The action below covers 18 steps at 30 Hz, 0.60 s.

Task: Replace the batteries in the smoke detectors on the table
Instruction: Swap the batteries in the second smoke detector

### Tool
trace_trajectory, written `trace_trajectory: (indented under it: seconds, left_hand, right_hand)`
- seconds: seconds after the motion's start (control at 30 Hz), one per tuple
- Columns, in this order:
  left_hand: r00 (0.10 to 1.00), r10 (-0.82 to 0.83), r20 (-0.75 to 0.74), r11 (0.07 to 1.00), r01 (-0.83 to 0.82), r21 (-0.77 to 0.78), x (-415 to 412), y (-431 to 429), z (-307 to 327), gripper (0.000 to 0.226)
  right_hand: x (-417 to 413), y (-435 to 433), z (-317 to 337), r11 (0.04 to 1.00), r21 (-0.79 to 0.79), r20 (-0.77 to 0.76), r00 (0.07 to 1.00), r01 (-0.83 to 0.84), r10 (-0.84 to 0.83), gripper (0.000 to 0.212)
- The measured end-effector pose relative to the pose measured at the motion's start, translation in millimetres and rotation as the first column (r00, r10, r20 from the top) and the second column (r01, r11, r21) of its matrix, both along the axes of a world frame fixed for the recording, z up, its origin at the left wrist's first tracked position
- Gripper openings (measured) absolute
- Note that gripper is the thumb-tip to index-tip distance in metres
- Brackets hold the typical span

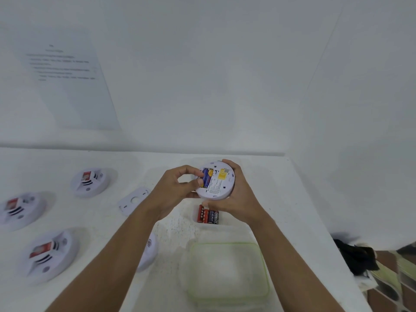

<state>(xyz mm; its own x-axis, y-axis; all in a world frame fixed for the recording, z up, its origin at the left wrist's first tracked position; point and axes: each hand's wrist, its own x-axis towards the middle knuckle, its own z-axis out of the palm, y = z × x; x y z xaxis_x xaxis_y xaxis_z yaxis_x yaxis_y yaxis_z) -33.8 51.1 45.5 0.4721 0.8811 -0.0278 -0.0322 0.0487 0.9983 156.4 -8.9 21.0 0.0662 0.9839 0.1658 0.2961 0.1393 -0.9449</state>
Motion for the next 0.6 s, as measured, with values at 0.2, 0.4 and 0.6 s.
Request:
trace_trajectory:
  seconds: [0.2, 0.4, 0.6]
  left_hand:
    - [0.999, 0.044, -0.022, 0.995, -0.042, 0.089, -19, 2, 3, 0.017]
    - [0.958, 0.268, -0.104, 0.958, -0.254, 0.132, -61, 20, -4, 0.022]
    - [0.376, 0.251, -0.892, 0.958, 0.034, 0.284, -100, 47, -39, 0.059]
  right_hand:
    - [-17, 9, 3, 1.000, 0.014, -0.031, 0.999, 0.008, -0.007, 0.097]
    - [-27, 19, 4, 1.000, -0.012, -0.070, 0.997, -0.022, 0.021, 0.098]
    - [-45, 23, 5, 0.998, -0.017, -0.134, 0.990, -0.055, 0.052, 0.086]
